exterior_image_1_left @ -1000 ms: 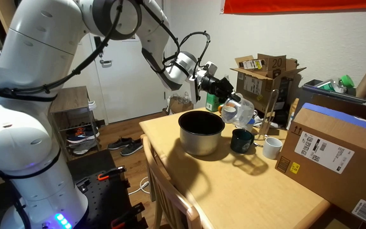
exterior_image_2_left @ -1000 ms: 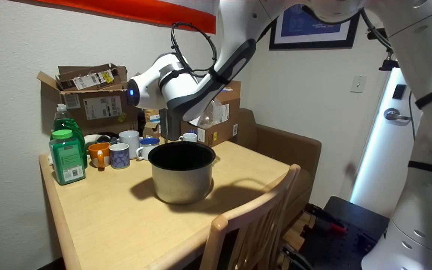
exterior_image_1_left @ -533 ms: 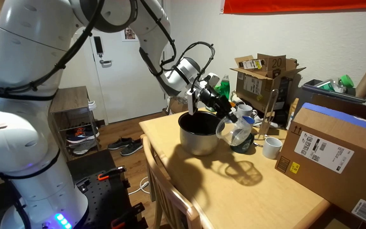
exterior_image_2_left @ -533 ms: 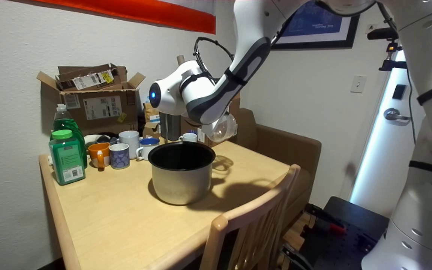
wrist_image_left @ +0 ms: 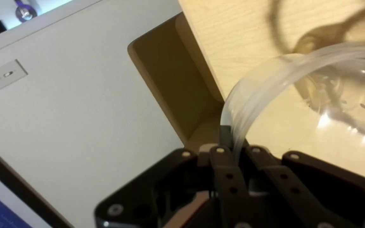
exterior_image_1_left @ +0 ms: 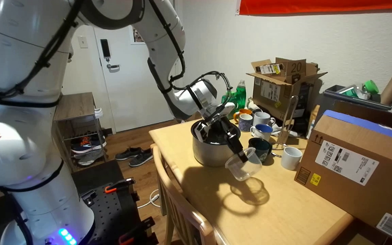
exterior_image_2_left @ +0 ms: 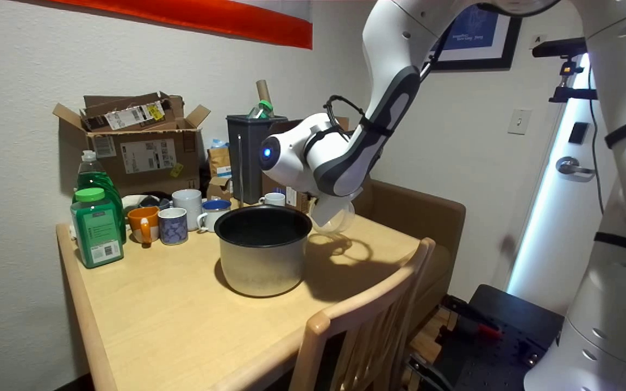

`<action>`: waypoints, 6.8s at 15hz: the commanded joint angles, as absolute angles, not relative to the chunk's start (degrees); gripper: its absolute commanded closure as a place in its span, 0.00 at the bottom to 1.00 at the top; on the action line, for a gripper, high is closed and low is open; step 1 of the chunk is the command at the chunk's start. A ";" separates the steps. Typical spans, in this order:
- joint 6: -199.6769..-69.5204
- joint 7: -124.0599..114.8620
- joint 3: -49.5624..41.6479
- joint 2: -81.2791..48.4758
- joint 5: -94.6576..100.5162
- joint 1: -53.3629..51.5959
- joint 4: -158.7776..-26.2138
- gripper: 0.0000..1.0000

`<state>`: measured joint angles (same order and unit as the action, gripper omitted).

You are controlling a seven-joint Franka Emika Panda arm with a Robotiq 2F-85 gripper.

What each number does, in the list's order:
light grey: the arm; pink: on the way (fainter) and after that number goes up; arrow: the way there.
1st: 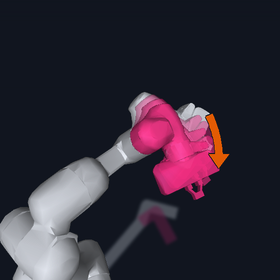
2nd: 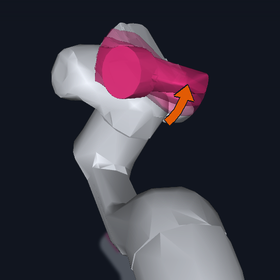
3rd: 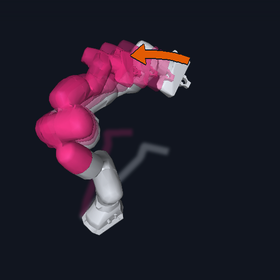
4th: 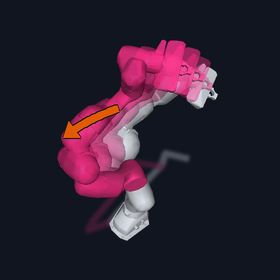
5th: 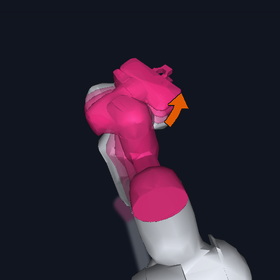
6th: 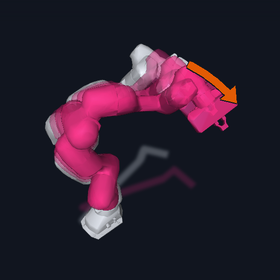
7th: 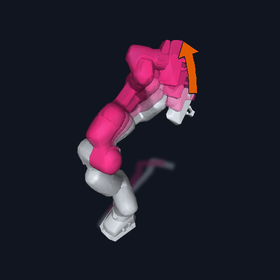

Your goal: Pick up the bowl and pour its contents into the pot

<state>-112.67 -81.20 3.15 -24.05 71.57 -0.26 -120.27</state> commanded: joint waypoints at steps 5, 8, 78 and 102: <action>-131.96 -93.01 -1.82 -13.83 73.38 4.14 -132.54 0.97; -136.53 -90.28 -3.60 -10.08 74.07 5.37 -134.01 0.97; -154.43 -8.57 -6.77 -32.00 -9.29 14.72 -114.80 0.58; -157.42 -18.64 -16.62 -13.12 7.46 4.48 -130.69 0.00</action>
<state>-157.45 -18.68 -17.35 -13.05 7.33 3.66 -130.84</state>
